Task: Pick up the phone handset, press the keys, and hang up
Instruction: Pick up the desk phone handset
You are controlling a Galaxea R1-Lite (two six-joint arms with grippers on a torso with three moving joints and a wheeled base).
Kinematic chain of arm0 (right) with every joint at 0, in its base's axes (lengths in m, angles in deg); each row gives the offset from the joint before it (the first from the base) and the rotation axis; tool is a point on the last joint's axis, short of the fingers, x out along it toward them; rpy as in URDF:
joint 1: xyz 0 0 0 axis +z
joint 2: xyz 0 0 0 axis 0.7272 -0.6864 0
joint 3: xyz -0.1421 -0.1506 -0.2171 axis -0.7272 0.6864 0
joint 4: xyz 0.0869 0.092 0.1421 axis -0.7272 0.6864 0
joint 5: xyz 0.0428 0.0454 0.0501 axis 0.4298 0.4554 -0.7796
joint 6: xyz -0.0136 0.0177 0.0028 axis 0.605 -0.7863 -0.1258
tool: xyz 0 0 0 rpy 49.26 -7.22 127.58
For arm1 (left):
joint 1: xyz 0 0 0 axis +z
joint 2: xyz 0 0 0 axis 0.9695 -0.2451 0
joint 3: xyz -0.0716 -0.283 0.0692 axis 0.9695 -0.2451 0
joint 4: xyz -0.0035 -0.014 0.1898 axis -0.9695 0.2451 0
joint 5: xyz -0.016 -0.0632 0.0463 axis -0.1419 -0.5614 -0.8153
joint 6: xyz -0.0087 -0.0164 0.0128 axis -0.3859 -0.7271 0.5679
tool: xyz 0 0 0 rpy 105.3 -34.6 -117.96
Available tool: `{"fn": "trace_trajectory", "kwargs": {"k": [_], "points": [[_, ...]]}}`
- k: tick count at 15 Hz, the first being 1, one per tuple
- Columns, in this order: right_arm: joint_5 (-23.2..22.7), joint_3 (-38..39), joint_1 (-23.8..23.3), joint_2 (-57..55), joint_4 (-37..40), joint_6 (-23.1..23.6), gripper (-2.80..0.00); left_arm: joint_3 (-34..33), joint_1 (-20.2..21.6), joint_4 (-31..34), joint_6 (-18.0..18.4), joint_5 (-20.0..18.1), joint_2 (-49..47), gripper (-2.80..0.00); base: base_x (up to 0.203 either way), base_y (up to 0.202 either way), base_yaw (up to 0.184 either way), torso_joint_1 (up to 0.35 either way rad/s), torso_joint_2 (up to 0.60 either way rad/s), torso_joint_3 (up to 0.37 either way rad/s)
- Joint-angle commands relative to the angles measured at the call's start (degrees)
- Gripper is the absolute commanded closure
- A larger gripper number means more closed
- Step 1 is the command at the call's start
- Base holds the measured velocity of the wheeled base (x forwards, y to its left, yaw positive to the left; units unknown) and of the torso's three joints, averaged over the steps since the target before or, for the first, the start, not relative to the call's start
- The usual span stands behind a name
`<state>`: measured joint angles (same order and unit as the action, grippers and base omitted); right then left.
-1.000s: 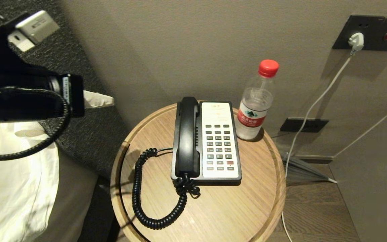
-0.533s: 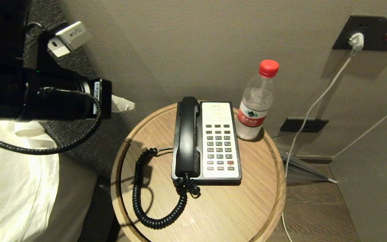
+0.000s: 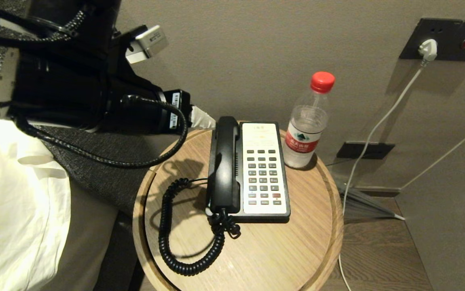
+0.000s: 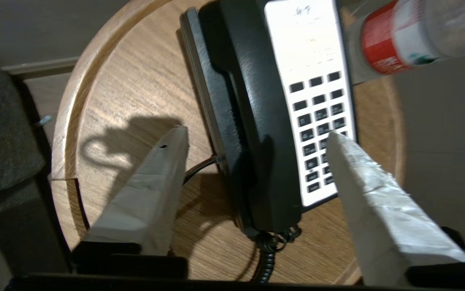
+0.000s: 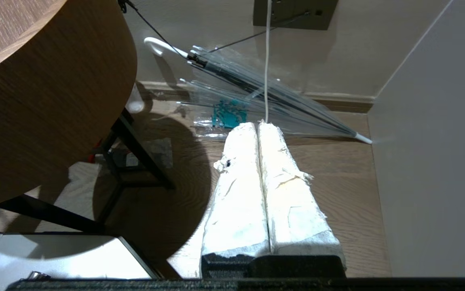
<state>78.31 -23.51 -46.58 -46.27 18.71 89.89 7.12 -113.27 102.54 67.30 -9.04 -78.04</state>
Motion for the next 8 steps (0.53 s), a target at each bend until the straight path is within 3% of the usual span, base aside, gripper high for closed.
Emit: {"fn": "trace_trajectory", "kwargs": {"k": [1,3,8], "points": [[0.0,0.0,0.0,0.6,0.0,0.0,0.0,0.0,-1.0,0.2,0.0,2.9,-2.4,-2.8,0.0,0.0,0.0,0.0,0.0,0.0],[-0.1,0.0,0.0,0.6,0.0,0.0,0.0,0.8,-3.0,0.1,0.0,8.2,-5.2,-2.8,0.0,0.0,0.0,0.0,0.0,0.0],[-0.1,0.0,0.0,0.6,0.0,0.0,0.0,2.7,-4.9,0.2,0.0,10.3,-8.2,-2.8,0.0,0.0,0.0,0.0,0.0,0.0]]}}
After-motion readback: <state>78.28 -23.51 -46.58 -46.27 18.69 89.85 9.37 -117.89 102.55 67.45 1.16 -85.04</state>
